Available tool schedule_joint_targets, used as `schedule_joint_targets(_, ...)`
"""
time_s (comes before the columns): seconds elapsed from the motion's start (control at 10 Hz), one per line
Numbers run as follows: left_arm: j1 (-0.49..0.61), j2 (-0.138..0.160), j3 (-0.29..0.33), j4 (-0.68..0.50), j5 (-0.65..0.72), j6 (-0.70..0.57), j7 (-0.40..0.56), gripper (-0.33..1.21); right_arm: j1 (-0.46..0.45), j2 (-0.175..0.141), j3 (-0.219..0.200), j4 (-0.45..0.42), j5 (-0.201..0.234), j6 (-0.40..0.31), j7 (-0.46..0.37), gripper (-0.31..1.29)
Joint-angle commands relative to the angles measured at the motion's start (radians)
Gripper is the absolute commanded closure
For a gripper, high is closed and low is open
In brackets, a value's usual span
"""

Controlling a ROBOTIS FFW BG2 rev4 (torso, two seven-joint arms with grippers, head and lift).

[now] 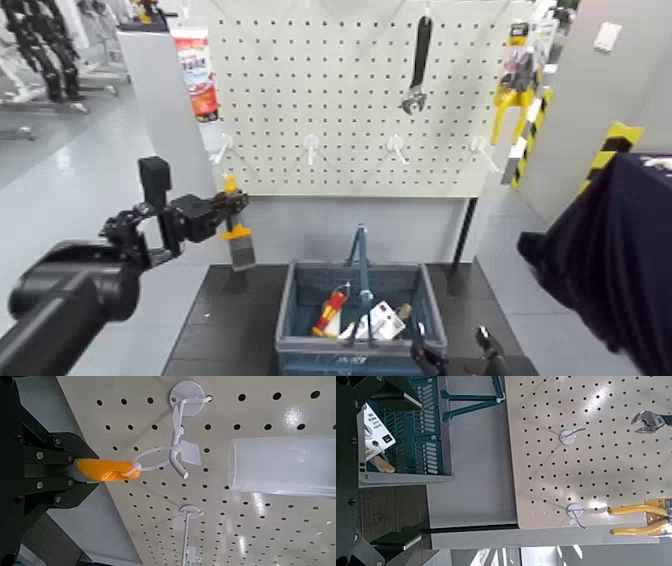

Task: Put the yellow paint brush into the crate.

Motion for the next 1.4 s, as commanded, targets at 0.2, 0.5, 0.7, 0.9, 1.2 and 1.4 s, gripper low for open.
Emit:
schedule_joint_targets(0.2,0.016,-0.002,0.01,-0.017,0.002,-0.006,0.0,1.2,0.0,0.0,0.0,0.001,0.0,0.0,0.0,0.15)
schedule_joint_targets(0.5,0.065,-0.005,0.047,-0.097,0.002,0.008,-0.003,1.2,0.002,0.0,-0.003,0.005,0.0,0.001,0.0,0.15)
schedule_joint_targets(0.7,0.117,-0.003,0.087,-0.21,-0.006,0.044,0.017,1.2,0.002,0.0,-0.003,0.005,0.0,0.005,0.0,0.15)
schedule_joint_targets(0.9,0.157,-0.005,0.117,-0.296,-0.011,0.072,0.029,1.2,0.002,0.0,0.0,0.006,0.0,0.006,0.0,0.15)
schedule_joint_targets(1.2,0.218,-0.006,0.159,-0.44,-0.015,0.123,0.043,1.2,0.002,0.0,0.0,0.006,0.0,0.011,0.0,0.15)
schedule_joint_targets(1.4,0.25,-0.011,0.18,-0.513,-0.014,0.141,0.051,1.2,0.002,0.0,0.002,0.006,0.002,0.012,0.0,0.15)
